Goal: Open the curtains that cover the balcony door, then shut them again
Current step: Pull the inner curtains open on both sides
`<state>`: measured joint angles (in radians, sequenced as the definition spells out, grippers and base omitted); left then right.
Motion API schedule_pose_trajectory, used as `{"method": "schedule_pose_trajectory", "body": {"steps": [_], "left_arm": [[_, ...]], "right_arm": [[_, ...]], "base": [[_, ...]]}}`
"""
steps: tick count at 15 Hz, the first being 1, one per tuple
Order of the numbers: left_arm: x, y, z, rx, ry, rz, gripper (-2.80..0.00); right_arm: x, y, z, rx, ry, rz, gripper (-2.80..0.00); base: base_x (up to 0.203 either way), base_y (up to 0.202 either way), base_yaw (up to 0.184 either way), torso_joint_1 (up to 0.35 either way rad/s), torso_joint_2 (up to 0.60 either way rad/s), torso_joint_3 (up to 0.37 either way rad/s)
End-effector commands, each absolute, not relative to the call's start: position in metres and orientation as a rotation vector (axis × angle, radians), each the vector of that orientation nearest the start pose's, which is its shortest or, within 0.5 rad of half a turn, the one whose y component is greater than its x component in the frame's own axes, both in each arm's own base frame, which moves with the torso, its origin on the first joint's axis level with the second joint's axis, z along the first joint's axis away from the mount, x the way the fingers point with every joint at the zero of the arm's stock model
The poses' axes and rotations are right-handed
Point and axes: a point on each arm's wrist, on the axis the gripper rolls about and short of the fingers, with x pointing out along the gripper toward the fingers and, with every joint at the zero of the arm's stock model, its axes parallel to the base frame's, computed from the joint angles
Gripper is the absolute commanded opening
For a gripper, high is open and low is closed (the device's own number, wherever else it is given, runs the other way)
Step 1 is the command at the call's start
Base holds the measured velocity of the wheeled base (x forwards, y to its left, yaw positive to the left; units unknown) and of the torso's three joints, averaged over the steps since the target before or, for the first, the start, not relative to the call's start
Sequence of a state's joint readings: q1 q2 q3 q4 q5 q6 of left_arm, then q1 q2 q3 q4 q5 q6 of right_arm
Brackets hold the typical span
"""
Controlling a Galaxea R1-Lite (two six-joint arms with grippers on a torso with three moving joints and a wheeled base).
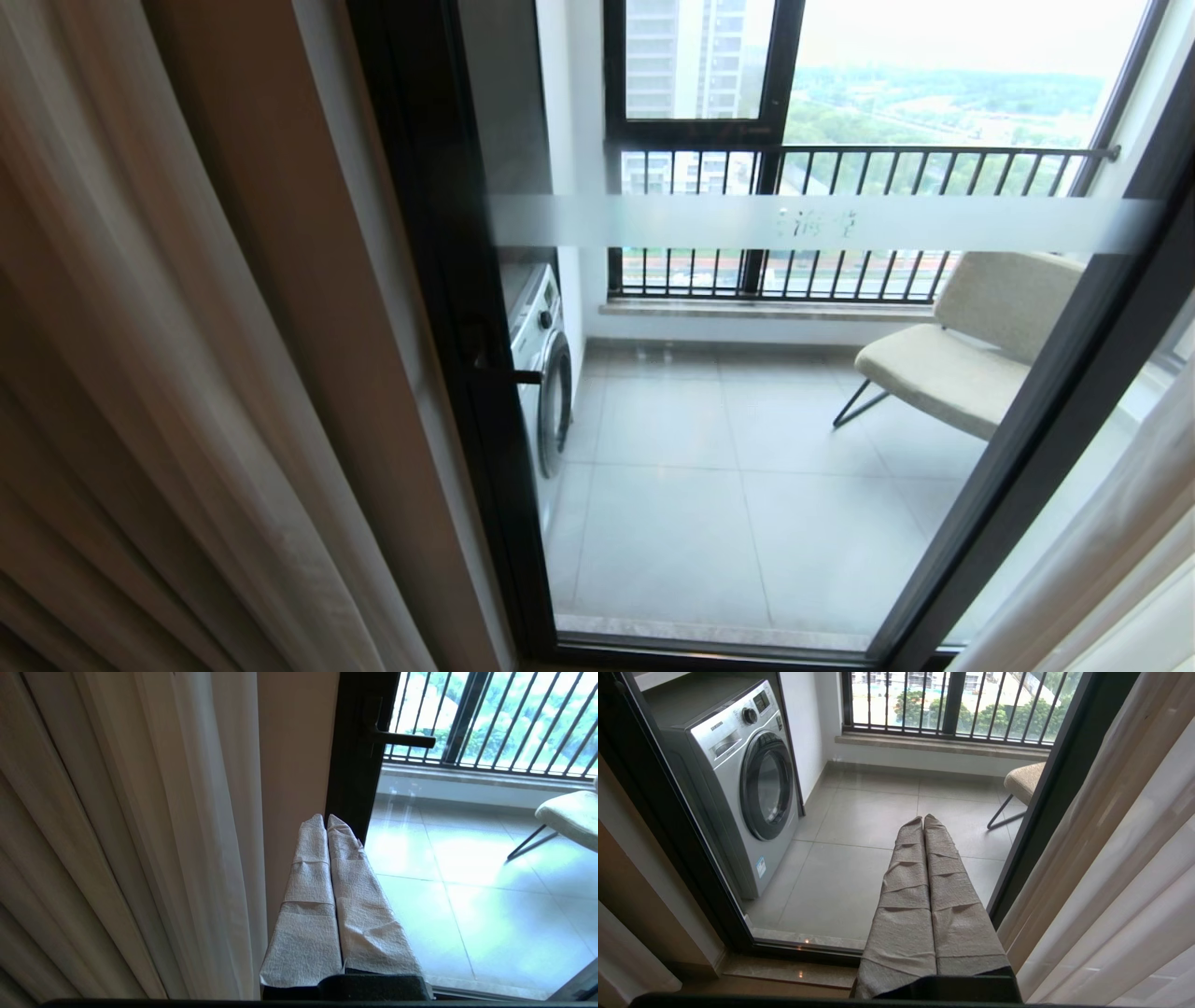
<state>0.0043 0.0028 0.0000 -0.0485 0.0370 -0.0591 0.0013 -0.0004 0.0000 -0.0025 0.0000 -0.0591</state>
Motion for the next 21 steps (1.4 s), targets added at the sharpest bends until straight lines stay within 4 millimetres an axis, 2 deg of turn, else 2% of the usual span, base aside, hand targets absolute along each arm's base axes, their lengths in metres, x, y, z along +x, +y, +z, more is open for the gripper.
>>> {"method": "schedule_pose_trajectory", "body": {"steps": [1, 17, 21], "left_arm": [[-0.0229, 0.0007, 0.0805, -0.061, -0.05, 0.04, -2.8], [-0.0228, 0.0008, 0.0805, -0.061, -0.049, 0.042, -2.8], [-0.0229, 0.0008, 0.0805, -0.061, -0.05, 0.041, -2.8]], "right_arm": [[-0.0228, 0.0, 0.0758, -0.06, -0.003, 0.001, -2.8], [-0.0228, 0.0, 0.0758, -0.06, -0.003, 0.001, -2.8], [-0.0228, 0.0, 0.0758, -0.06, -0.003, 0.001, -2.8]], "base": [[0.0, 0.0, 0.0, 0.0, 0.0, 0.0], [0.0, 0.0, 0.0, 0.0, 0.0, 0.0], [-0.002, -0.149, 0.001, 0.002, 0.0, 0.002]]}}
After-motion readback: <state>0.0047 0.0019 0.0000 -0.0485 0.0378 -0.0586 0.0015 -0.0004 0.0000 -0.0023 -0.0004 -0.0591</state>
